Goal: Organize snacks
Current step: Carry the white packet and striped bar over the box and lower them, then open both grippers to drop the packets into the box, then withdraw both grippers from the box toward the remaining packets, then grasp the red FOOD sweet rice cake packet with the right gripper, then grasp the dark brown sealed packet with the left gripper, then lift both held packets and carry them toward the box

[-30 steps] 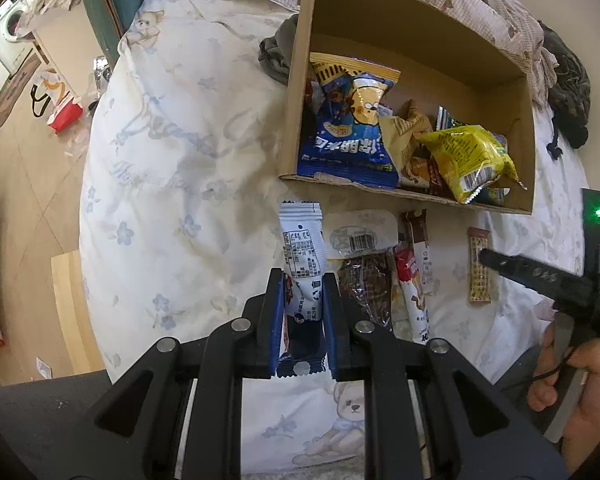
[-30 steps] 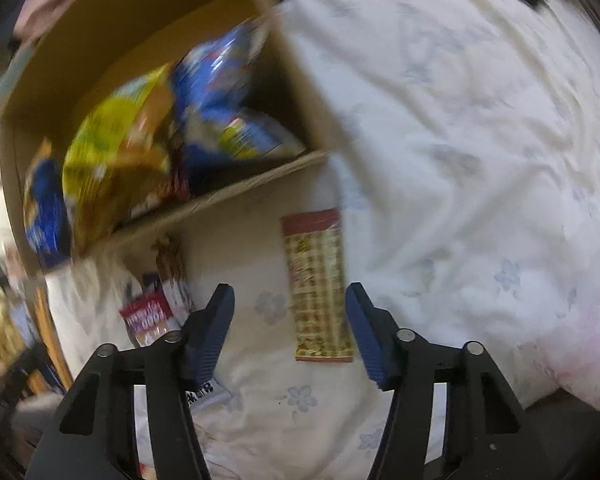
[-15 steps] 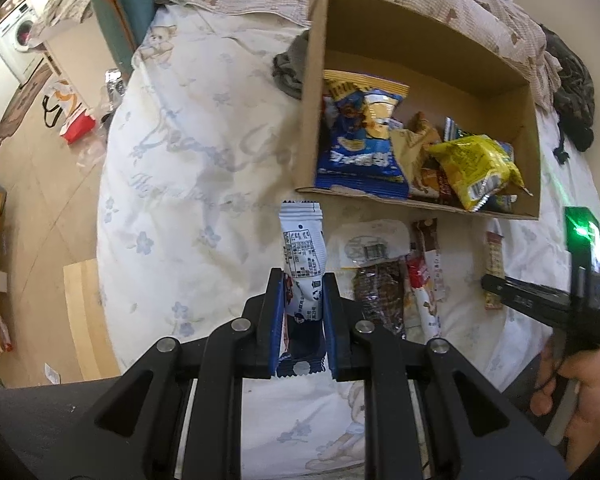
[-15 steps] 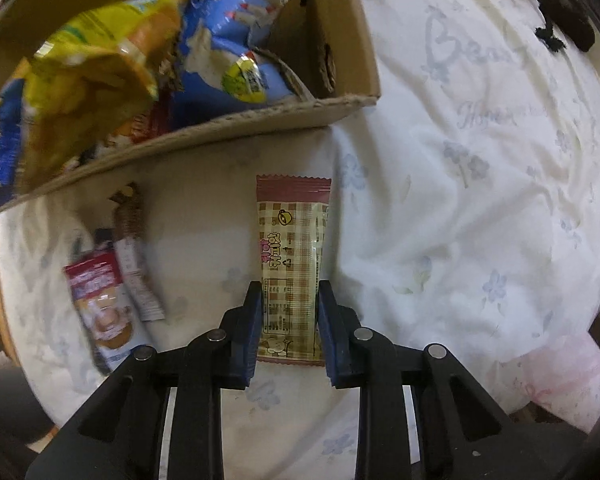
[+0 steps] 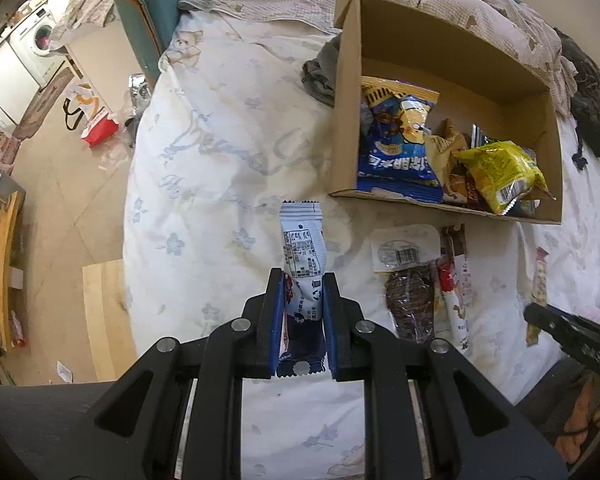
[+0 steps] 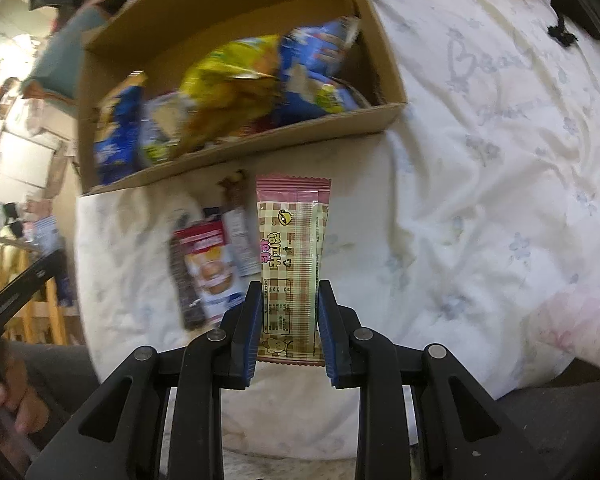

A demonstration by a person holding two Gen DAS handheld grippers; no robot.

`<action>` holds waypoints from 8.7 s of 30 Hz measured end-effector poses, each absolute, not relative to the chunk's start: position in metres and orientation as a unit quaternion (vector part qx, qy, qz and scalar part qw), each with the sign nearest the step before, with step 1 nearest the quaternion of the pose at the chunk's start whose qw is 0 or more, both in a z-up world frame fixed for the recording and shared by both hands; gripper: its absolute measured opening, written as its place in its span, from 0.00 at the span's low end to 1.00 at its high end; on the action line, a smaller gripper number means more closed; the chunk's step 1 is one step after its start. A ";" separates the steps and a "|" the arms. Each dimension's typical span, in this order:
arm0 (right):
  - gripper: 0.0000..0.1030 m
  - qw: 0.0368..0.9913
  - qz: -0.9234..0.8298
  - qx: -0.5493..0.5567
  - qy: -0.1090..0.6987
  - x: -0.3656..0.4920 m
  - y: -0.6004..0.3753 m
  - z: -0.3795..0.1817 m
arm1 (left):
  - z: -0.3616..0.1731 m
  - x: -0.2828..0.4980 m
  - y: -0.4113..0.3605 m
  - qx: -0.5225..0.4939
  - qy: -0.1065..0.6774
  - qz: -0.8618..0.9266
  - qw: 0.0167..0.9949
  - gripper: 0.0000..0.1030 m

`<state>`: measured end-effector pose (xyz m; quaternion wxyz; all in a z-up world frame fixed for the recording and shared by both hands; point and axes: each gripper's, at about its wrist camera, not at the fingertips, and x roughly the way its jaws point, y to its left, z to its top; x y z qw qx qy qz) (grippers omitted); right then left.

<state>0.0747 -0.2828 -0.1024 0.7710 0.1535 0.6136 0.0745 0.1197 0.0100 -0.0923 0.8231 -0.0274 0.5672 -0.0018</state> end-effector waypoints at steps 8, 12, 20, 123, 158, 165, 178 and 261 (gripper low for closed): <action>0.27 0.800 0.137 0.185 0.554 0.058 -0.282 -0.067 | -0.079 0.115 0.011 -0.016 0.537 0.004 0.843 0.14; 0.27 0.821 0.164 0.211 0.504 0.057 -0.289 -0.049 | -0.061 0.115 0.009 -0.015 0.513 0.004 0.858 0.14; 0.27 0.856 0.150 0.233 0.436 0.080 -0.304 -0.018 | -0.026 0.127 -0.008 -0.027 0.490 -0.014 0.871 0.14; 0.76 0.815 0.093 0.252 0.514 0.091 -0.300 -0.072 | -0.048 0.109 -0.018 -0.020 0.472 -0.028 0.881 0.98; 0.30 0.712 0.153 0.105 0.677 0.108 -0.209 -0.162 | -0.097 0.131 0.007 -0.102 0.559 0.008 0.823 0.98; 0.30 0.731 0.155 0.163 0.645 0.082 -0.240 -0.128 | -0.120 0.131 -0.011 -0.082 0.587 0.000 0.805 0.98; 0.31 0.747 0.098 0.236 0.614 0.072 -0.285 -0.116 | -0.196 0.124 -0.082 -0.067 0.659 -0.051 0.747 0.98; 0.31 0.809 0.100 0.261 0.517 0.143 -0.316 -0.058 | -0.023 0.188 -0.060 0.005 0.477 -0.016 0.878 0.50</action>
